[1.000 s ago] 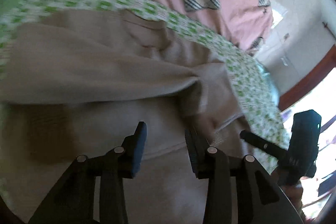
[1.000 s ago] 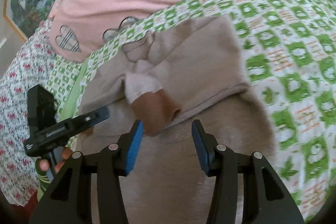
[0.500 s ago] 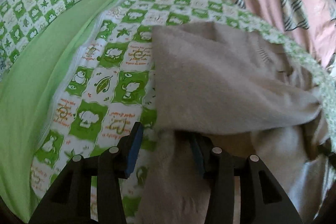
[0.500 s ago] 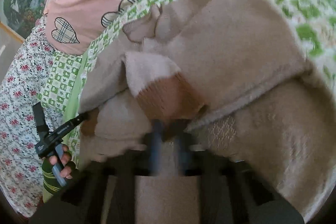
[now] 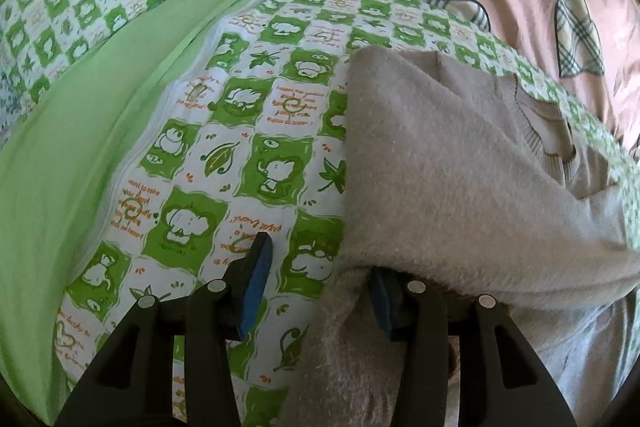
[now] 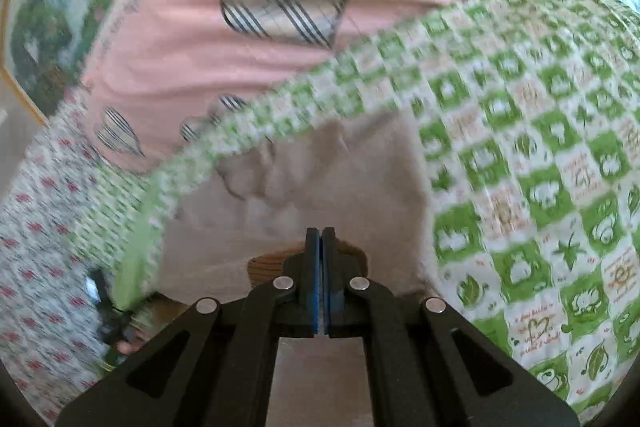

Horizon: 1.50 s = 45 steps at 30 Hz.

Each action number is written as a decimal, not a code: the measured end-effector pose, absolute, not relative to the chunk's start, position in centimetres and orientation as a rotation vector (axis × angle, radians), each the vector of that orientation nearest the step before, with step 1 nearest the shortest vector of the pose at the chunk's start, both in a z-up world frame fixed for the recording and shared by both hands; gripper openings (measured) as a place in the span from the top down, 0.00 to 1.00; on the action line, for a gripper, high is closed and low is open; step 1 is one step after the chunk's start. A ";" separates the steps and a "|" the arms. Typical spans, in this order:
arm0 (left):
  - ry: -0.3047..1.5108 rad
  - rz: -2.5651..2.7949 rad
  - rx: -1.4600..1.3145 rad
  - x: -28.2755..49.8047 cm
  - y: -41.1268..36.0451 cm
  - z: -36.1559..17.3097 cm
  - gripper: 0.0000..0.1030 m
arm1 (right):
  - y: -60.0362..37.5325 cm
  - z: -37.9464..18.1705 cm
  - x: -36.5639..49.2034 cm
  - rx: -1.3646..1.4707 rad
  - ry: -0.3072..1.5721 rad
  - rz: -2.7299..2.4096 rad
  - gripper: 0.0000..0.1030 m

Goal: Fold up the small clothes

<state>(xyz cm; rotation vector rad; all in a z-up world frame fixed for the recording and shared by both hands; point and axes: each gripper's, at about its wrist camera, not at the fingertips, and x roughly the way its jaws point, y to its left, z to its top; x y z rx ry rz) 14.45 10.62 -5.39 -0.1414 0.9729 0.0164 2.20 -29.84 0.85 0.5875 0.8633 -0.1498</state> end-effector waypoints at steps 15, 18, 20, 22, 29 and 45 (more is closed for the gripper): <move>1.012 -0.272 -0.335 13.3 13.0 -3.3 0.43 | -28.8 -0.2 2.8 0.474 0.859 -0.109 0.99; 0.997 -0.302 -0.343 15.8 13.2 -2.5 0.23 | -28.9 -0.8 2.5 0.478 0.877 -0.108 0.99; 1.040 -0.272 -0.299 18.4 12.6 -3.6 0.23 | -28.8 -0.8 2.5 0.473 0.884 -0.106 0.99; 1.089 -0.269 -0.264 20.6 12.0 -5.1 0.27 | -28.6 -0.8 2.8 0.462 0.889 -0.102 0.99; 0.977 -0.224 -0.153 20.6 10.0 -4.8 0.90 | -27.1 5.1 2.3 0.364 0.690 0.014 0.99; 1.005 -0.150 -0.071 10.8 10.5 -2.1 0.45 | -27.3 -0.4 -1.5 0.408 0.991 -0.162 0.96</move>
